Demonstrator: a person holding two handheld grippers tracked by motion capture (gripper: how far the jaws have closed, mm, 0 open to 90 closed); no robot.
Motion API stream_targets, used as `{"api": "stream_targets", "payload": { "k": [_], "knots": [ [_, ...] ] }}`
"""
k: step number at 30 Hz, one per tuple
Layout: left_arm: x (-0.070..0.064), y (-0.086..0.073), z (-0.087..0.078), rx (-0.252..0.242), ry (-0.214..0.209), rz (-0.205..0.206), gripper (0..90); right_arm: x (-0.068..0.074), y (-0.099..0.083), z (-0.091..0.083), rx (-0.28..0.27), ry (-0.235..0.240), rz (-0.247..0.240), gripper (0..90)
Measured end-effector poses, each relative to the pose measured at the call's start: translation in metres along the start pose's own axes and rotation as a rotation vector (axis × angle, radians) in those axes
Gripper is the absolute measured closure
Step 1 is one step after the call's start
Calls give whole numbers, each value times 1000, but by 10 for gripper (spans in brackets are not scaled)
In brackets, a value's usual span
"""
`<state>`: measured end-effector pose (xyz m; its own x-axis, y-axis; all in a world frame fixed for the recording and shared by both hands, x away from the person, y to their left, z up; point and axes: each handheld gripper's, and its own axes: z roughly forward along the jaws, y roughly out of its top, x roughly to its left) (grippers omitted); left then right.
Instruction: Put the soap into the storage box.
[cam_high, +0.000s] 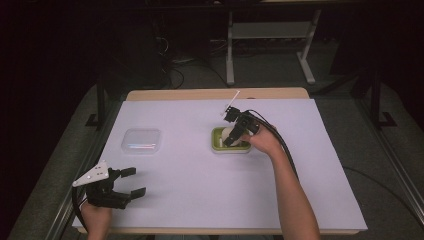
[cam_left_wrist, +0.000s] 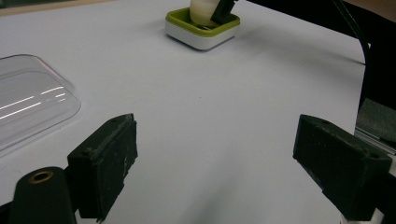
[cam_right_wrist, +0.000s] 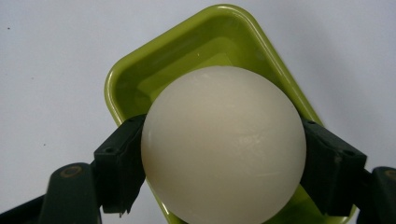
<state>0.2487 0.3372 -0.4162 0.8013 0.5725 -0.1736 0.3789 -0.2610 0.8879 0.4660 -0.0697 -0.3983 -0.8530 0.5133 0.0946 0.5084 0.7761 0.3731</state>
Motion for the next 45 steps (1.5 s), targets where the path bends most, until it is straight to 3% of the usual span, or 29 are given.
{"api": "stream_targets", "payload": {
  "k": [45],
  "knots": [
    [0, 0, 0, -6, 0, -3, 130, -1, -1, 3, 3, -13, 6, 233]
  ]
}}
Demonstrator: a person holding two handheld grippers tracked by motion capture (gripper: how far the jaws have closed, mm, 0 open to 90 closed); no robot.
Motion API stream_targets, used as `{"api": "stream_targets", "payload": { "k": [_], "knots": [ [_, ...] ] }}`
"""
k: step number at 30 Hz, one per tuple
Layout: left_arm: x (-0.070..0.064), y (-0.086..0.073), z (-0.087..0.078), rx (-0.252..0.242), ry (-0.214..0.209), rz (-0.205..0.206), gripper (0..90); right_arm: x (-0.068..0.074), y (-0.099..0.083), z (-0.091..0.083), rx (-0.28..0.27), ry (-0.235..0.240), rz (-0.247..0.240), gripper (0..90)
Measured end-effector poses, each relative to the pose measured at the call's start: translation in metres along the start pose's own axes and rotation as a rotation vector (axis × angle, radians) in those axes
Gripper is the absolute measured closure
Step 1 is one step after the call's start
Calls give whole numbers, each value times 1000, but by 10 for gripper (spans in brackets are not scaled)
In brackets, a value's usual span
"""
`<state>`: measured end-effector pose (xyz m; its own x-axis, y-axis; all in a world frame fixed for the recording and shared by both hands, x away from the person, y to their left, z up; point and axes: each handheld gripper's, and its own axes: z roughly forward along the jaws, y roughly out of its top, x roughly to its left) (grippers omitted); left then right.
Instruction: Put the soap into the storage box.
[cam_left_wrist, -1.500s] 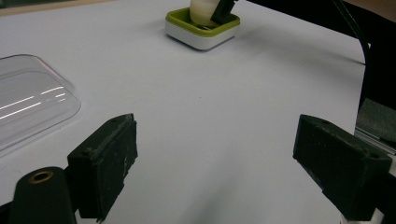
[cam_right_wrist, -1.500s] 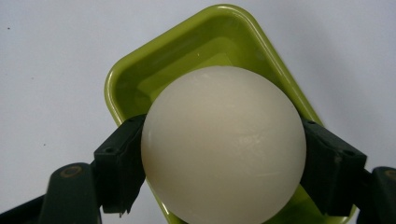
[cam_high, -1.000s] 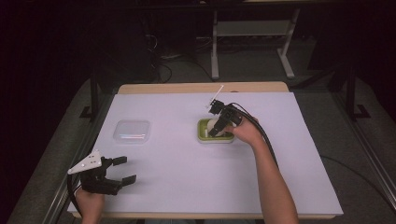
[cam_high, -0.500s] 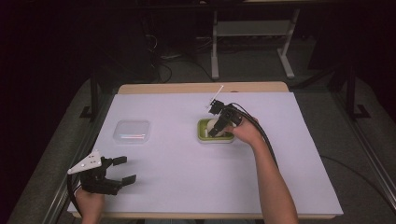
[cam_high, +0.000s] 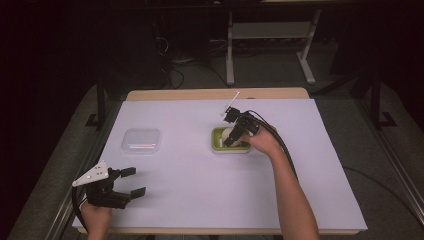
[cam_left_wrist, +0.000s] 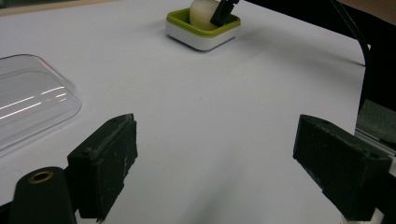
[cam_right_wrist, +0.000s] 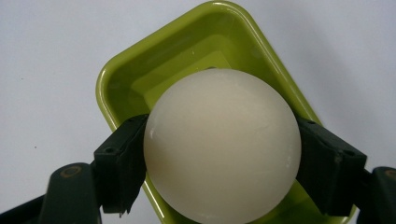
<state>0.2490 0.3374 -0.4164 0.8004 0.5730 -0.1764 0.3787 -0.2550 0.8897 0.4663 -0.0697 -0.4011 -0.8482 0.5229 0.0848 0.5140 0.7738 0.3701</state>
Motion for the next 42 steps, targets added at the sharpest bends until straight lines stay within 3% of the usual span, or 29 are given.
{"api": "stream_targets", "payload": {
  "k": [19, 26, 31, 42],
  "knots": [
    [0, 0, 0, 0, 2, 1, 131, -1, -2, 0, -5, -13, 1, 231],
    [0, 0, 0, 2, 2, 0, 130, 0, -2, -15, -80, -21, -9, 297],
    [-1, 0, 0, 1, 1, -2, 131, -1, -6, -16, -56, -11, 3, 274],
    [-1, 0, 1, 1, 0, -2, 131, 4, -14, -28, -68, -3, -2, 246]
  ]
}}
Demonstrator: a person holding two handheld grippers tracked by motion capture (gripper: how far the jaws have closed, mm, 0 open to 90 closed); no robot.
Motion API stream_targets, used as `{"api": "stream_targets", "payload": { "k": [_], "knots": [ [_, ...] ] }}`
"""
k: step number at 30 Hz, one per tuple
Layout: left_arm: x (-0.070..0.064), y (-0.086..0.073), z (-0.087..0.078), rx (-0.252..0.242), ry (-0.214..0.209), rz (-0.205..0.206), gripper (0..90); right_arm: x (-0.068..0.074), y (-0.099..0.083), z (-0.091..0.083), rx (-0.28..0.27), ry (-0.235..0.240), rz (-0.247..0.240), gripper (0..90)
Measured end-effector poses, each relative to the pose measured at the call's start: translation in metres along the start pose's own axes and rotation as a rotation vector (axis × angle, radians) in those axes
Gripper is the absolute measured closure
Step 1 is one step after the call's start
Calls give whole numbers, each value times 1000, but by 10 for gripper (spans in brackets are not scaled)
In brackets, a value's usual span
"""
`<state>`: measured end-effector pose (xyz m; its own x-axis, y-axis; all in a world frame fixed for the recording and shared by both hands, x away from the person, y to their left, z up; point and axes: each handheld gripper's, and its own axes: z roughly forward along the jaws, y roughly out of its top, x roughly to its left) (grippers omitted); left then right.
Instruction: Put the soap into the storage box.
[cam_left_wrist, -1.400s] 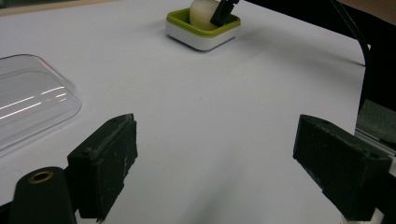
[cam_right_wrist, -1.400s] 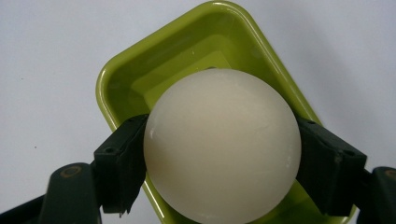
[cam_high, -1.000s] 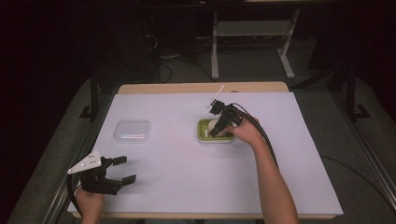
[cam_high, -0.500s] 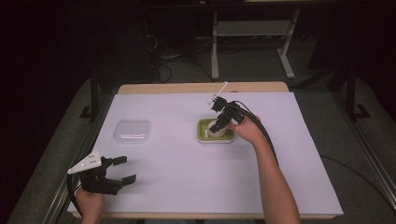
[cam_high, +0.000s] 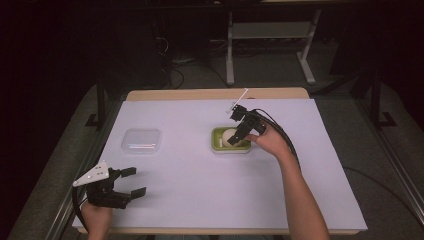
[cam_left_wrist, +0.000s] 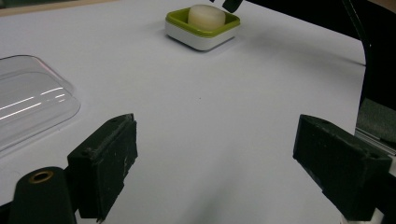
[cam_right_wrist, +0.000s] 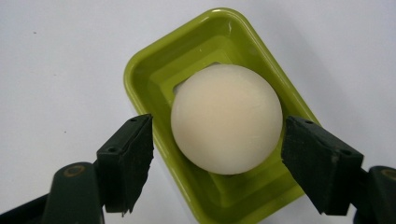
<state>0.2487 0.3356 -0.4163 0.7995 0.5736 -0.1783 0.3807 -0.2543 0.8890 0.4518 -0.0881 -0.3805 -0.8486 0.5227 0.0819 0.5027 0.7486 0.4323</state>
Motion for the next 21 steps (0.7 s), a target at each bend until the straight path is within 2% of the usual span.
{"api": "stream_targets", "payload": {
  "k": [6, 21],
  "knots": [
    [0, 0, 0, 0, 0, 0, 130, 0, -10, -10, -50, 20, 15, 246],
    [0, 0, 1, 6, 0, 4, 131, 5, -34, -22, -66, 23, 24, 238]
  ]
}}
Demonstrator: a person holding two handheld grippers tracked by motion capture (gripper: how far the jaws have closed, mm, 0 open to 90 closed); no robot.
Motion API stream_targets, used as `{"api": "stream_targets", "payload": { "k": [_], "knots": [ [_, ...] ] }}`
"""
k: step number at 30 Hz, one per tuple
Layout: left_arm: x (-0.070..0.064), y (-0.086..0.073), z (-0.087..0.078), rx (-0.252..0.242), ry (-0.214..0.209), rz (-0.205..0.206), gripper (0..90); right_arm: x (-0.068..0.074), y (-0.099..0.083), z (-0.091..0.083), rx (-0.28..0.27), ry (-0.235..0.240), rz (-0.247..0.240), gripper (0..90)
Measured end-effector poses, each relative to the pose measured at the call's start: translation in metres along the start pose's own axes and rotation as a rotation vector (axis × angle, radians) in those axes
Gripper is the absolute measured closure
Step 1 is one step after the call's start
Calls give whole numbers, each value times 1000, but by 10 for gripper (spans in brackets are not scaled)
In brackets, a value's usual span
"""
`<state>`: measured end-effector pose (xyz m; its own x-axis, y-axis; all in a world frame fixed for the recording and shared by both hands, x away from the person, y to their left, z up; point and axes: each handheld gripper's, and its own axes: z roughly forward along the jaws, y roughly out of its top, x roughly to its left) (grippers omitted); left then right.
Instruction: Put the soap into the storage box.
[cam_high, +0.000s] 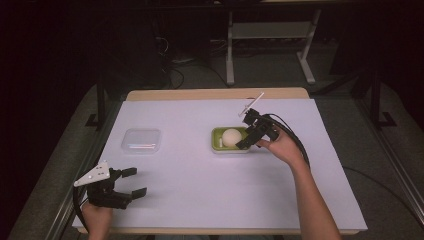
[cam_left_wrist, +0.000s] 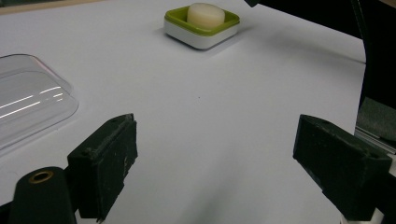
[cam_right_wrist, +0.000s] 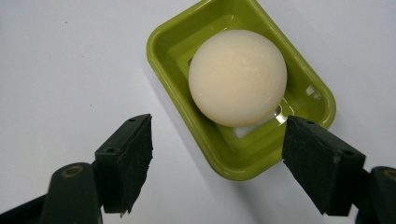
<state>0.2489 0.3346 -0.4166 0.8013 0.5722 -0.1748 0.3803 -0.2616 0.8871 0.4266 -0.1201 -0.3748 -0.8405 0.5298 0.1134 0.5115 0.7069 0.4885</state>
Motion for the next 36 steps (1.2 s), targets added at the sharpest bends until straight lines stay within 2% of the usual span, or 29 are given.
{"api": "stream_targets", "payload": {
  "k": [12, 20, 25, 27, 30, 36],
  "knots": [
    [0, 0, 0, 1, 2, 1, 131, 9, -16, -13, -48, 7, 9, 230],
    [0, 0, 0, 1, 0, -1, 131, 15, -29, -19, -43, 5, 13, 211],
    [0, 0, 0, 3, 0, -4, 130, 20, -39, -22, -56, 0, -5, 225],
    [-1, 0, 1, -2, 0, -3, 130, 22, -42, -22, -39, 7, 11, 220],
    [-1, 0, 0, -3, -1, 1, 130, 25, -48, -22, -53, 4, -11, 223],
    [-1, 0, 1, 1, -2, 3, 130, 35, -59, -26, -57, 2, -16, 220]
  ]
}}
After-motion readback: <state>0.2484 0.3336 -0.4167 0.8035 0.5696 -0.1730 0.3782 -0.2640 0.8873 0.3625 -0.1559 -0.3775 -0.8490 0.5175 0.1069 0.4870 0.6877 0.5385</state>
